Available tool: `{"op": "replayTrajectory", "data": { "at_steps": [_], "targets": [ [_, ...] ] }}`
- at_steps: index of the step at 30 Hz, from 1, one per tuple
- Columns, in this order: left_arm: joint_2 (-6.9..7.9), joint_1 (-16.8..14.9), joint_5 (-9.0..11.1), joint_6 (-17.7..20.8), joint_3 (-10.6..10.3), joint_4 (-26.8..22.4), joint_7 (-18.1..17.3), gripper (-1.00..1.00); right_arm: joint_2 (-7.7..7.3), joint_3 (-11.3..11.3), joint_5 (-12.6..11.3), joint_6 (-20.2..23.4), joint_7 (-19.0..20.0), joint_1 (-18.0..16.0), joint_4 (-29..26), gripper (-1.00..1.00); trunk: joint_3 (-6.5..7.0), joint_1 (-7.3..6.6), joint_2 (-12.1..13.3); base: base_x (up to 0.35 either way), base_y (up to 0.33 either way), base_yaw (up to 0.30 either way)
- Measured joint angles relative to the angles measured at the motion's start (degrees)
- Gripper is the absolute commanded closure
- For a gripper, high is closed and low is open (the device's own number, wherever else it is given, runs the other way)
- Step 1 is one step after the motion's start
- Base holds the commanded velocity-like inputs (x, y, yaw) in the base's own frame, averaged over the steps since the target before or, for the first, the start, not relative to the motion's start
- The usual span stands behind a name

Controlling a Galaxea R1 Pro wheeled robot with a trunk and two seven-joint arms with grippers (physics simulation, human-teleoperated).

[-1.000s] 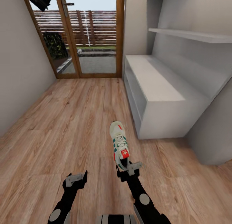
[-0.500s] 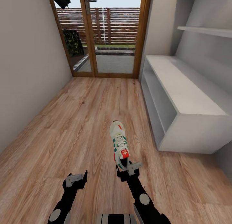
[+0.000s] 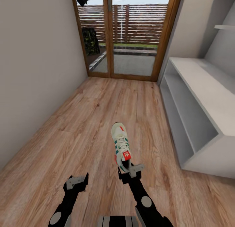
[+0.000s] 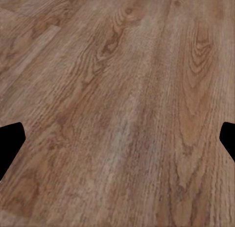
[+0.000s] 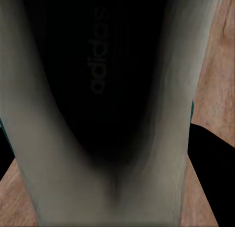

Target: Pick up the two gym shoes and the two sandals from the corridor floor and place them onto the hallstand (shoe rack) in the corridor, making sure they are on the rack and not on the floor. Arrange them so the two gym shoes are next to each other and the two sandals are next to each other.

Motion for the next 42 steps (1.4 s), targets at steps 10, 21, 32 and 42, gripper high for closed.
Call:
{"op": "replayTrajectory", "data": {
  "at_steps": [10,21,32,42],
  "targets": [
    [0.62,0.07,-0.82,0.22,0.02,-0.26,0.24,-1.0,-1.65,-0.12,0.05,-0.05,-0.08,0.03,0.33,1.0,-0.22,0.0,0.0,0.291,0.191,0.057],
    [3.92,4.7,-1.37,0.0,3.25,-0.83,0.28,-1.0,-12.41,-0.42,-0.25,-8.46,-9.22,0.37,12.85,1.0,-0.23,0.0,0.0,0.29,0.194,0.001],
    [4.09,7.43,-1.7,-0.71,3.67,-0.52,0.24,-1.0,-12.35,-1.14,-2.12,-18.57,-9.76,0.47,29.24,1.0,-0.18,0.01,0.0,0.247,0.172,-0.027],
    [4.19,11.57,-1.37,-0.9,5.11,-0.41,0.27,-1.0,-12.64,-1.45,-9.69,-18.67,-9.93,0.6,33.31,1.0,0.33,0.02,0.0,0.012,0.009,-0.22]
  ]
}}
